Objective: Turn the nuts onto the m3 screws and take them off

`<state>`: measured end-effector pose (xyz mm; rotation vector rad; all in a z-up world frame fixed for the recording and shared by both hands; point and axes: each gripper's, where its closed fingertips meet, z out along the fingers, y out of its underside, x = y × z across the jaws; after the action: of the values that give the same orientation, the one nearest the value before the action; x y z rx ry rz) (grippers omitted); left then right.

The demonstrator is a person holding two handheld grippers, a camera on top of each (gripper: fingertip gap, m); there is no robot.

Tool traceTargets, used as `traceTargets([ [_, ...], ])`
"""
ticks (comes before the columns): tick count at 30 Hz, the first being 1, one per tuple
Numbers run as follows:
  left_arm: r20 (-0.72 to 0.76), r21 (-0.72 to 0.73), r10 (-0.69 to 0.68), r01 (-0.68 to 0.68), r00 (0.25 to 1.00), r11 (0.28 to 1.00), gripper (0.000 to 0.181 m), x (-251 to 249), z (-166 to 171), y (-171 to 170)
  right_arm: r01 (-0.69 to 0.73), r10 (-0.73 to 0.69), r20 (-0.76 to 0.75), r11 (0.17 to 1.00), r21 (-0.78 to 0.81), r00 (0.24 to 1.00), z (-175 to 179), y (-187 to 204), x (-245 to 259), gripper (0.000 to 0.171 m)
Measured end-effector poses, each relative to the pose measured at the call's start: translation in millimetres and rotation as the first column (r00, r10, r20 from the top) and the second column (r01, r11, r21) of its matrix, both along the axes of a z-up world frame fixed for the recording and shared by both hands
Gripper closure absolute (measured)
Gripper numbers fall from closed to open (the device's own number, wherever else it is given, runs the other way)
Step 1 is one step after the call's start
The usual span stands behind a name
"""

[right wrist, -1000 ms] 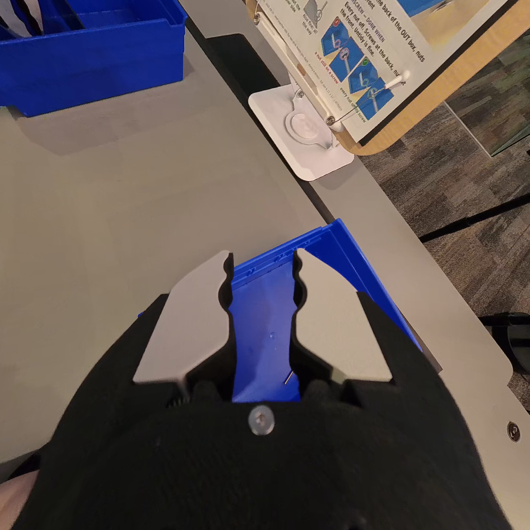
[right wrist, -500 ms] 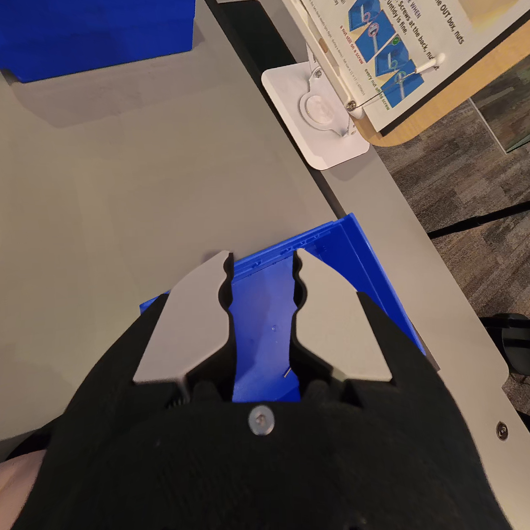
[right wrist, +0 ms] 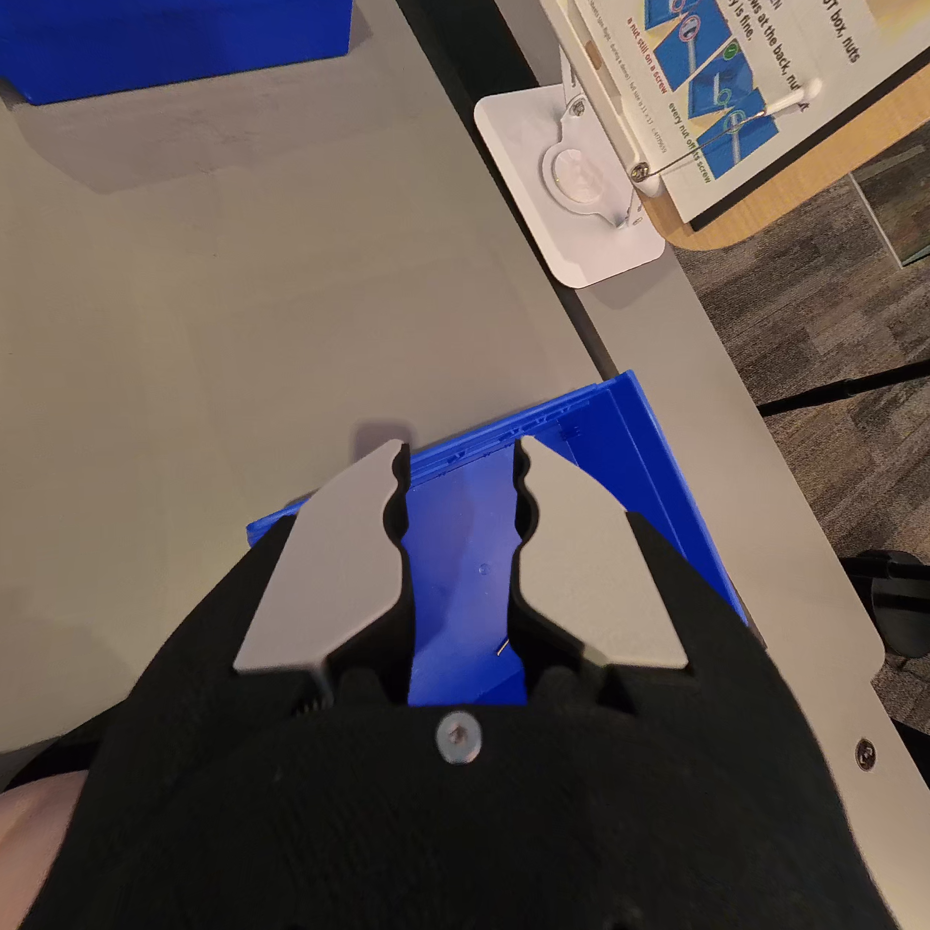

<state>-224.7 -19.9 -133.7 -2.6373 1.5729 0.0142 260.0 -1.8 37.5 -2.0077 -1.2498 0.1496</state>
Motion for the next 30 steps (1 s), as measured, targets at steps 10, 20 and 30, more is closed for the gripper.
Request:
traceTargets([
  [10,0.236,0.168,-0.162,0.124,0.958,0.978,0.176,66.0,84.2,-7.3,-0.001,0.001,0.017,1.0,-0.006,1.0,-3.1,0.4,0.3,0.131],
  [20,0.238,0.222,-0.437,0.389,0.867,0.894,0.176,244.3,104.5,-24.3,-0.016,0.017,0.056,1.0,-0.02,0.998,-9.3,-3.2,-2.5,0.131],
  [30,0.01,0.099,-0.524,0.521,0.851,0.848,0.176,316.1,-7.2,-2.7,-0.018,0.021,0.063,0.999,-0.041,0.998,-11.6,-9.8,5.9,0.131],
])
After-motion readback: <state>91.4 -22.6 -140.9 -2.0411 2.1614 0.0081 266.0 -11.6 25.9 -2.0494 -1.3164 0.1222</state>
